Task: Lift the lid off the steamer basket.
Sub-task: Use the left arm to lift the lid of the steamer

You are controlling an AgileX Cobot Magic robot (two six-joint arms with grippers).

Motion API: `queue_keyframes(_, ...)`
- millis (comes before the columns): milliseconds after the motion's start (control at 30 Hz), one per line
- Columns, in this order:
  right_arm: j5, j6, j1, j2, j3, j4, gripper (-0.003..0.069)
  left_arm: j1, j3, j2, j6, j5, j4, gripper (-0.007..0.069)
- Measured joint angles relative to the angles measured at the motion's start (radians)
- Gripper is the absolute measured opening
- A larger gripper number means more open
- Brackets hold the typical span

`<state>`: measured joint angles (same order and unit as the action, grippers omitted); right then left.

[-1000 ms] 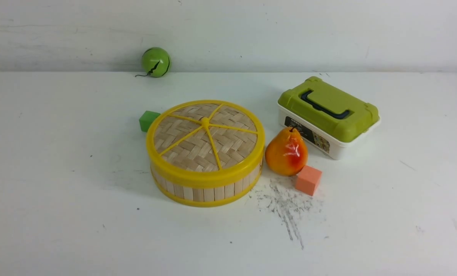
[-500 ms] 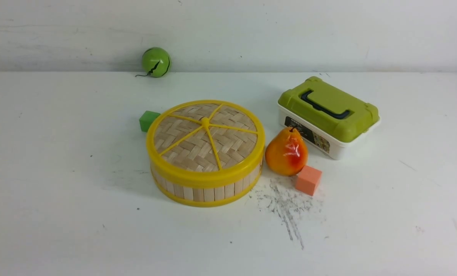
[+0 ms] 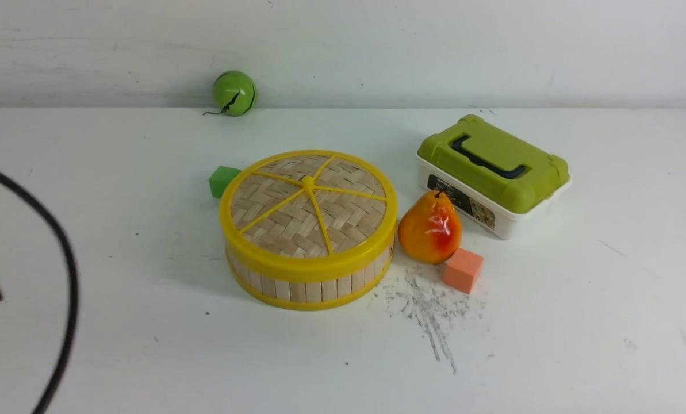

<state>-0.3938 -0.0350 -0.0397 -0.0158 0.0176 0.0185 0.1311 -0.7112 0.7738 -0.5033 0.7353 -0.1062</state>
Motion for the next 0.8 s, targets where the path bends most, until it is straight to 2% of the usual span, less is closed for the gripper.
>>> queue_keyframes(133,0.0,0.0,0.0,0.0,0.0,0.0,0.024,0.0,-0.033,0.211,0.174,-0.01,0.291,-0.0013)
queue_keyframes(167,0.0,0.0,0.0,0.0,0.0,0.0,0.024,0.0,-0.033,0.219,0.174,-0.012,0.291,-0.0013)
queue_keyframes(200,0.0,0.0,0.0,0.0,0.0,0.0,0.024,0.0,-0.045,0.259,0.245,-0.018,0.381,-0.0013)
queue_keyframes(233,0.0,0.0,0.0,0.0,0.0,0.0,0.024,0.0,-0.068,0.319,0.378,-0.019,0.531,-0.0013)
queue_keyframes(367,0.0,0.0,0.0,0.0,0.0,0.0,0.024,0.0,-0.16,0.45,0.721,0.032,0.848,-0.0013)
queue_keyframes(400,0.0,0.0,0.0,0.0,0.0,0.0,0.024,0.0,-0.16,0.457,0.721,0.036,0.848,-0.0013)
queue_keyframes(467,0.0,0.0,0.0,0.0,0.0,0.0,0.024,0.0,-0.25,0.539,0.828,0.099,0.961,-0.0013)
queue_keyframes(600,0.0,0.0,0.0,0.0,0.0,0.0,0.024,0.0,-0.41,0.643,0.806,0.184,0.971,-0.0013)
queue_keyframes(667,0.0,0.0,0.0,0.0,0.0,0.0,0.024,0.006,-0.486,0.694,0.773,0.215,0.93,-0.0013)
queue_keyframes(800,0.0,0.0,0.0,0.0,0.0,0.0,0.024,0.062,-0.652,0.789,0.68,0.238,0.762,-0.0013)
